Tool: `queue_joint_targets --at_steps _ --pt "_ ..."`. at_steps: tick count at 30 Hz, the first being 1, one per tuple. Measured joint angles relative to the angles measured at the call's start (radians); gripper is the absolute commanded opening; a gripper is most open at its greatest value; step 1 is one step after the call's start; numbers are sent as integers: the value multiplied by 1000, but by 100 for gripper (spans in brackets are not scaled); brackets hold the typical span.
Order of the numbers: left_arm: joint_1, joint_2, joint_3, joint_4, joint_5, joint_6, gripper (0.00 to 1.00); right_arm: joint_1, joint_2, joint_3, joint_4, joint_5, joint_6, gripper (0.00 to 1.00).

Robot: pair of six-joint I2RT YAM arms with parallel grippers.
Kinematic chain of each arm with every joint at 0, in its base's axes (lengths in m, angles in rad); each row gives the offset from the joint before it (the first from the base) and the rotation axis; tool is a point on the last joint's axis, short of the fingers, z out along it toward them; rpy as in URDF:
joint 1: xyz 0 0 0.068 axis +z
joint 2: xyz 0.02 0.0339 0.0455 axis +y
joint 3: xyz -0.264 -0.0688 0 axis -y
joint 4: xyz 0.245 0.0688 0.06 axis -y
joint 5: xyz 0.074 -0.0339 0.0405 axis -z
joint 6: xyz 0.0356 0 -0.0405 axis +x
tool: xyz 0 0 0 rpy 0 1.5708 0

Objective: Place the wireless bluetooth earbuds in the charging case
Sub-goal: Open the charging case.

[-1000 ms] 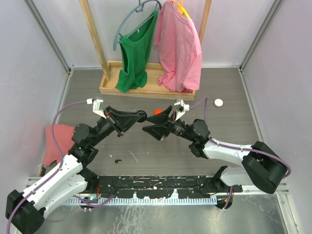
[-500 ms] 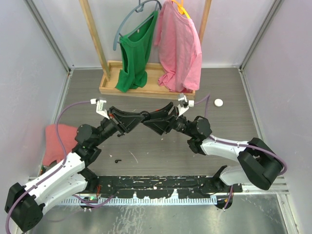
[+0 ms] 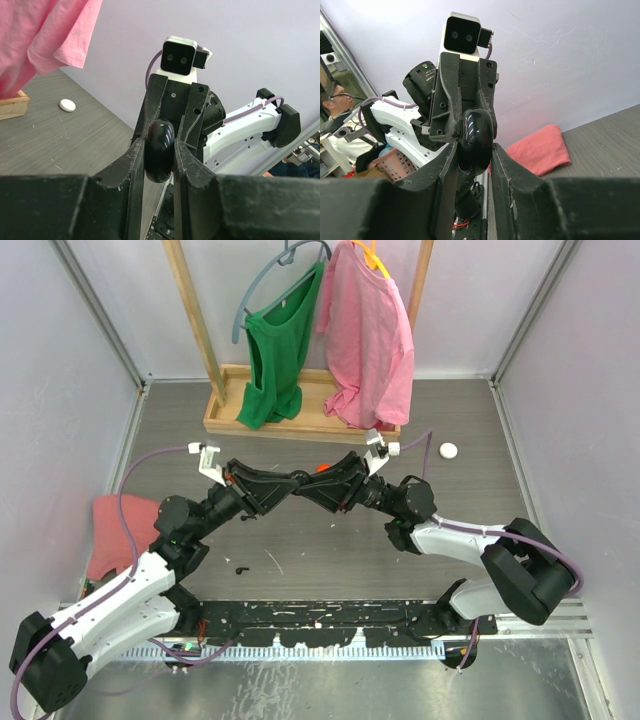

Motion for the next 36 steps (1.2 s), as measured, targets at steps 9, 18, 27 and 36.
queue_joint_targets --at_steps 9,18,27,36 --pt "0 13 16 -15 62 15 0 -29 -2 10 0 -92 4 36" --pt "0 15 34 -39 121 35 0 -36 -43 15 -55 -156 -41 43" --pt "0 17 42 -61 148 62 0 -36 -43 22 -80 -194 -57 24" --pt "0 -26 56 -173 164 149 48 -36 -59 21 -148 -226 -121 5"
